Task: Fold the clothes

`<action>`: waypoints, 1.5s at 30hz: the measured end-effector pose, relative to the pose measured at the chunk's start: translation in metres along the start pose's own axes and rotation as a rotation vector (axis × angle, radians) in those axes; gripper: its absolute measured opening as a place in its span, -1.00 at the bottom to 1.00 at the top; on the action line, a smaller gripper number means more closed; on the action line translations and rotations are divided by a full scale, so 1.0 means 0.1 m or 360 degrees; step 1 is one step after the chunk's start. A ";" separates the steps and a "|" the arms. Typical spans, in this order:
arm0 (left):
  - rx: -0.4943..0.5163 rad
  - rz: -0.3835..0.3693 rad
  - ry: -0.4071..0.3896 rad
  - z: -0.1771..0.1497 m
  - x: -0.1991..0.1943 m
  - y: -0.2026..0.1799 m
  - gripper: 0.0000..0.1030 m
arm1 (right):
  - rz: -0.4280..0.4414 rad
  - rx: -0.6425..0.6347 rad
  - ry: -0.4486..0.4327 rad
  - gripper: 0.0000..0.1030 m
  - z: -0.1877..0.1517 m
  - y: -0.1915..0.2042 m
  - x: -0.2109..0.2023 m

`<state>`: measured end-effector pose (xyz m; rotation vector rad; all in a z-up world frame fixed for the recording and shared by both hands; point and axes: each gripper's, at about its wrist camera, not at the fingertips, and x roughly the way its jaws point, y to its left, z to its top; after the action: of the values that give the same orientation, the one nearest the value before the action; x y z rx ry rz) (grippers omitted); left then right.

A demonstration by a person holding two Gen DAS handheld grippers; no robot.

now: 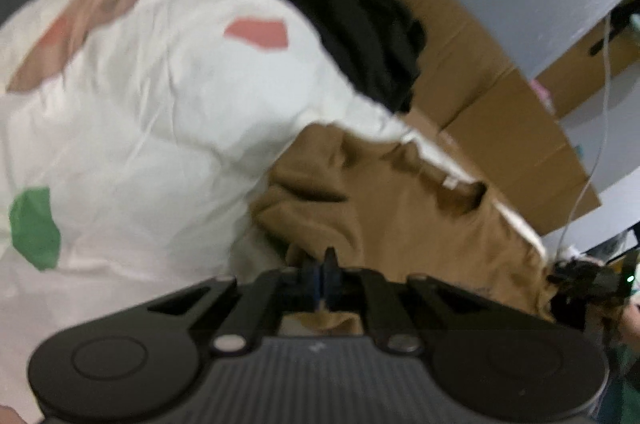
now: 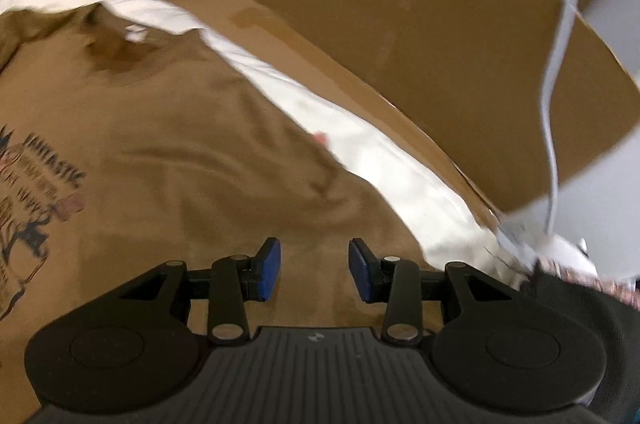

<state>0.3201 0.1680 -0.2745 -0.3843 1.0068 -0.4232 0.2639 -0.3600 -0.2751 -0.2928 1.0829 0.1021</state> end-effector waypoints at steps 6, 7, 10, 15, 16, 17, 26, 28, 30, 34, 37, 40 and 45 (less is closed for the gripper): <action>0.0050 -0.0175 -0.0105 0.05 -0.16 -0.31 -0.97 | 0.0031 -0.0053 -0.0027 -0.18 0.11 0.16 -0.09; 0.0048 -0.0189 -0.0102 0.04 -0.15 -0.33 -0.97 | 0.0035 -0.0052 -0.0032 -0.18 0.12 0.17 -0.10; 0.0064 -0.0237 -0.0075 0.03 -0.08 -0.45 -0.97 | 0.0046 -0.0048 -0.0031 -0.18 0.11 0.17 -0.13; 0.0126 -0.0283 0.0043 -0.08 0.24 -0.71 -0.89 | 0.0052 -0.0040 -0.0012 -0.18 0.06 0.16 -0.10; 0.0140 -0.0273 0.0075 -0.12 0.32 -0.76 -0.81 | 0.0053 -0.0040 -0.0009 -0.18 0.05 0.16 -0.11; 0.0155 -0.0233 0.0118 -0.19 0.43 -0.81 -0.63 | 0.0055 -0.0040 -0.0009 -0.18 0.04 0.15 -0.11; 0.0241 -0.0096 0.0302 -0.46 0.73 -0.83 0.18 | 0.0069 -0.0002 0.0013 -0.17 -0.08 0.04 -0.07; 0.0219 -0.0116 0.0282 -0.44 0.65 -0.76 0.18 | 0.0069 0.0004 0.0019 -0.17 -0.11 0.01 -0.06; 0.0134 -0.0135 0.0251 -0.40 0.56 -0.65 0.18 | 0.0068 0.0008 0.0025 -0.17 -0.13 0.00 -0.05; 0.0116 -0.0077 0.0221 -0.36 0.42 -0.58 0.18 | 0.0087 0.0043 0.0038 -0.16 -0.13 -0.04 -0.04; 0.0133 -0.0008 0.0183 -0.33 0.29 -0.48 0.18 | 0.0098 0.0064 0.0038 -0.16 -0.11 -0.03 -0.04; 0.0127 0.0071 0.0117 -0.29 0.19 -0.34 0.18 | 0.0109 0.0051 0.0030 -0.16 -0.08 0.01 -0.05; -0.0085 0.0217 -0.0012 -0.25 0.19 0.13 0.18 | 0.0120 0.0017 0.0030 -0.16 -0.07 0.09 -0.06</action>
<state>0.3094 0.1669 -0.3062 -0.3628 1.0321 -0.2724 0.2530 -0.3530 -0.2743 -0.2440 1.1132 0.1609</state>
